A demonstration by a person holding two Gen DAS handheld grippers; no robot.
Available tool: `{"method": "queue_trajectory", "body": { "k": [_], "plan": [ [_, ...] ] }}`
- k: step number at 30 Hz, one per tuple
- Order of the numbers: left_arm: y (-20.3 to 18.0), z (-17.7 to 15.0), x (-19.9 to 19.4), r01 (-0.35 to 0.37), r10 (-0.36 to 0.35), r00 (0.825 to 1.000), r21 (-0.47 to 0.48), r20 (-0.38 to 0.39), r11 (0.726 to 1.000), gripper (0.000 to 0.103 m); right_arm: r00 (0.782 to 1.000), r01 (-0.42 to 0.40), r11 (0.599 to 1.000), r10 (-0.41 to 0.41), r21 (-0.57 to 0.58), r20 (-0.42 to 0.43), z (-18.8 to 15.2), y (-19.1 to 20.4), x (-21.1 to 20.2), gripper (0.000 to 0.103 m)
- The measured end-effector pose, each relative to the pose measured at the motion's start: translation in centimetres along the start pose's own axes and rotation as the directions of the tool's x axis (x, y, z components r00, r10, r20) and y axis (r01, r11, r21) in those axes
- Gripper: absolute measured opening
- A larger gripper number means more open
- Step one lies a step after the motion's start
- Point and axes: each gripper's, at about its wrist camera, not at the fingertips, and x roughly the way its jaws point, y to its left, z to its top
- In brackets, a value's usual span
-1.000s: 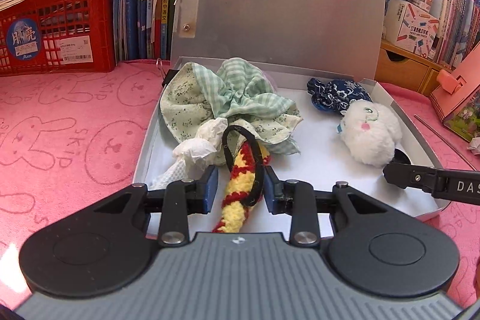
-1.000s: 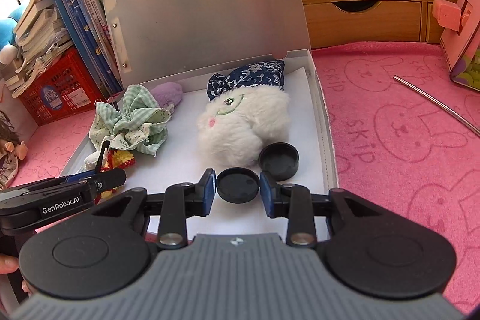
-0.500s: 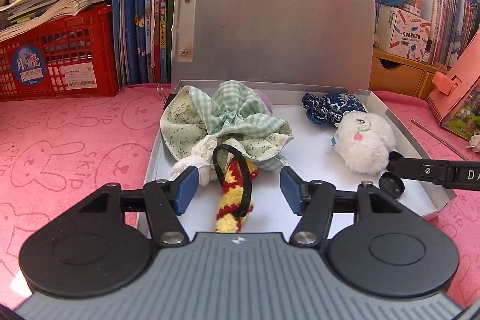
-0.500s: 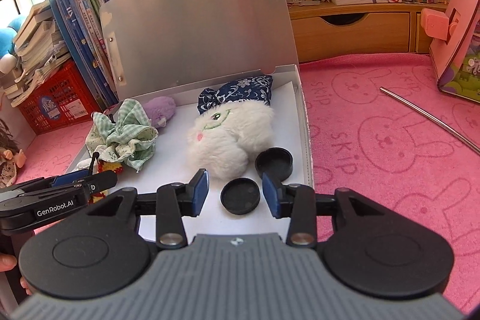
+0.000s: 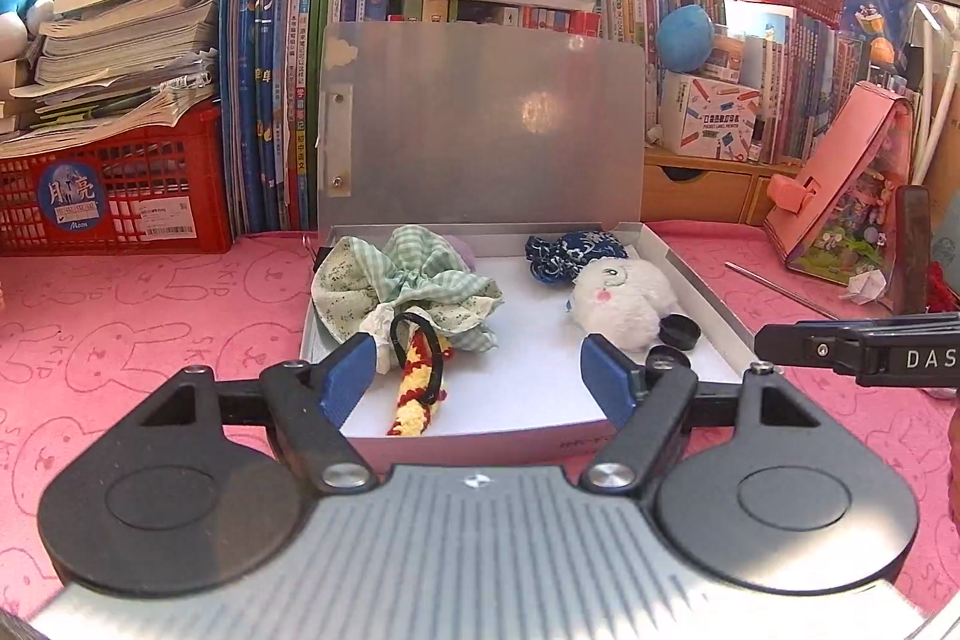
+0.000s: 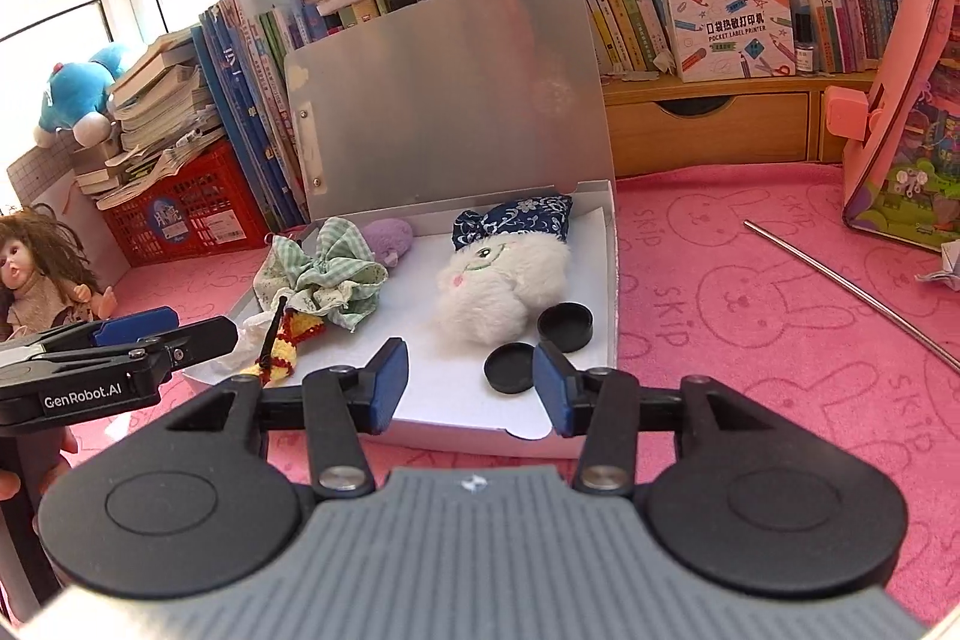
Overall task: Organize objects
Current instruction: 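Lift both open tools back out of the box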
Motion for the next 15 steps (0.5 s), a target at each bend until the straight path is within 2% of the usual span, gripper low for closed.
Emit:
{"method": "queue_trajectory", "body": {
  "k": [7,15],
  "plan": [
    [-2.0,-3.1,-5.2,0.085,-0.085,0.996,0.033,0.004,0.996,0.080,1.000,-0.017,0.995,0.019,-0.102,0.020,-2.5,1.4,-4.2,0.067],
    [-3.0,-7.4,-9.7,0.114,-0.113,0.993,0.050,-0.014,0.992,0.082,0.999,0.002,0.984,0.005,-0.176,0.034,-6.4,2.1,-8.2,0.069]
  ]
}}
